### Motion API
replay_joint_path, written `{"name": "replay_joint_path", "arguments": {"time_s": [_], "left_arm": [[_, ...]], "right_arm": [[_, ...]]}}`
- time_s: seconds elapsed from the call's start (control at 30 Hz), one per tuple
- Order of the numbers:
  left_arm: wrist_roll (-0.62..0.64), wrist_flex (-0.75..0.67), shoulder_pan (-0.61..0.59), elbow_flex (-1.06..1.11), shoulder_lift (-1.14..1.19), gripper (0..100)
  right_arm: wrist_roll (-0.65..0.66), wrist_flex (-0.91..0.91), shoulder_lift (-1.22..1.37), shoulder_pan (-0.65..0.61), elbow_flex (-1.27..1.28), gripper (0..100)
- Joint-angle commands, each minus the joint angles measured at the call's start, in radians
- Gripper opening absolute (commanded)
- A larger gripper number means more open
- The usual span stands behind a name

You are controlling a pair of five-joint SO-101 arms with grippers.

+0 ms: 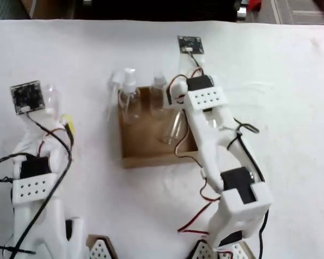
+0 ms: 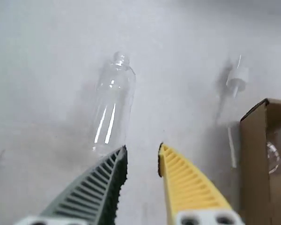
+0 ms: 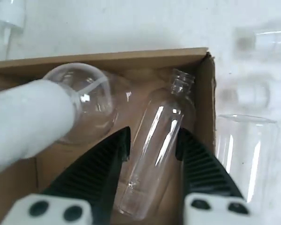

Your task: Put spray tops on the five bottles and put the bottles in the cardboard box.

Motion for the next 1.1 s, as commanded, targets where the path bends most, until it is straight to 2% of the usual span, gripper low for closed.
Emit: {"name": "replay_joint_path", "arguments": {"time_s": [0.0, 0.23, 0.33, 0.47, 0.7, 0.9, 1.07], "left_arm": [[0.207, -0.028, 0.096, -0.043, 0.002, 12], [0.218, -0.018, 0.291, -0.037, 0.002, 12], [0.218, 0.031, 0.323, -0.041, 0.002, 16], [0.226, 0.089, 0.351, -0.041, 0.002, 30], [0.226, 0.123, 0.366, -0.040, -0.021, 29], [0.221, 0.244, 0.412, -0.020, -0.236, 29], [0.221, 0.164, 0.450, 0.144, -0.461, 29]], "right_arm": [[-0.009, 0.007, 0.005, 0.016, -0.054, 14.2], [-0.009, 0.012, 0.018, 0.027, -0.054, 14.6], [-0.009, 0.013, 0.018, 0.027, -0.052, 14.6], [-0.014, 0.013, 0.019, 0.021, -0.049, 19.4], [-0.046, 0.007, 0.027, 0.024, -0.049, 19.8], [-0.049, 0.001, 0.122, 0.027, -0.091, 19.8], [-0.044, 0.027, 0.154, 0.033, -0.129, 18.2]]}}
